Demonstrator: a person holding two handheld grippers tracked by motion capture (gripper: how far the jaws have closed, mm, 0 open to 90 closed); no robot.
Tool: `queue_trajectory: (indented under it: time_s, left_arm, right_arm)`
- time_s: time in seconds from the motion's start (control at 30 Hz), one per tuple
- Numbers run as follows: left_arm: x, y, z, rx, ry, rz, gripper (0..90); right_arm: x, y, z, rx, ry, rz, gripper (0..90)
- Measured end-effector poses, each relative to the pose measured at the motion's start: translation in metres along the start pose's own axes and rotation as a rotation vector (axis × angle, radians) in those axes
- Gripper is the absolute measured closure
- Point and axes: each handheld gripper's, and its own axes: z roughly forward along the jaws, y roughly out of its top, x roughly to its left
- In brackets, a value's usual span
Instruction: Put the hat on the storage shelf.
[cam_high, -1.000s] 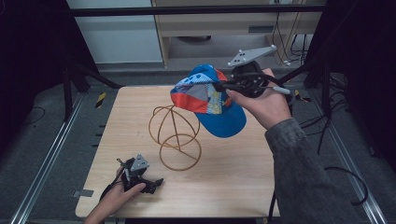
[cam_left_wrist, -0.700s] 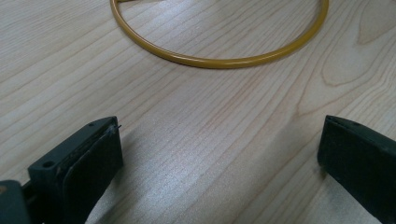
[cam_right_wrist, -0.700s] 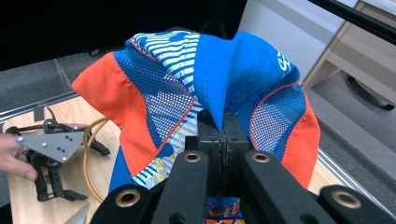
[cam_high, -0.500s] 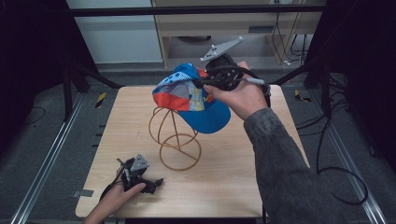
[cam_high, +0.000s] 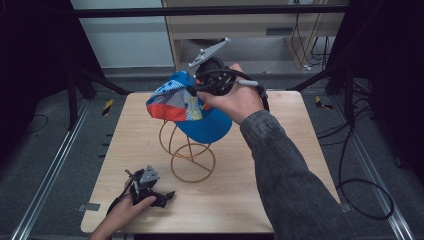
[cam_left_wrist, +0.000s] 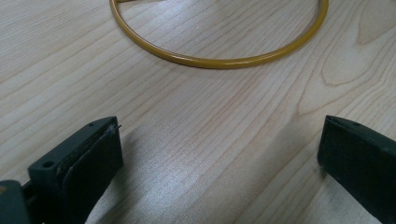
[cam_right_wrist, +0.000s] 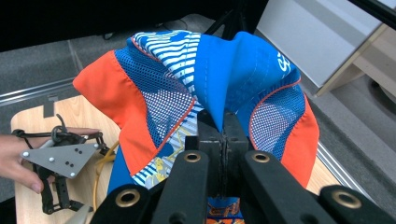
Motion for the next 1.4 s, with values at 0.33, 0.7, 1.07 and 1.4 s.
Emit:
queue_trajectory:
  time_s: [0.33,0.7,1.07,1.4]
  left_arm:
    - [0.0,0.0,0.0,-0.001,0.002,0.0,0.0]
    - [0.0,0.0,0.0,-0.001,0.002,0.002,0.0]
    - [0.0,0.0,0.0,-0.001,0.002,0.002,0.0]
    - [0.0,0.0,0.0,-0.001,0.0,0.001,0.0]
  right_arm:
    - [0.009,0.01,0.027,0.068,0.029,-0.035,89.8]
    - [0.018,0.009,0.052,0.097,0.064,-0.048,89.8]
    - [0.025,0.008,0.063,0.107,0.092,-0.048,89.7]
    - [0.027,0.004,0.066,0.126,0.115,-0.044,89.6]
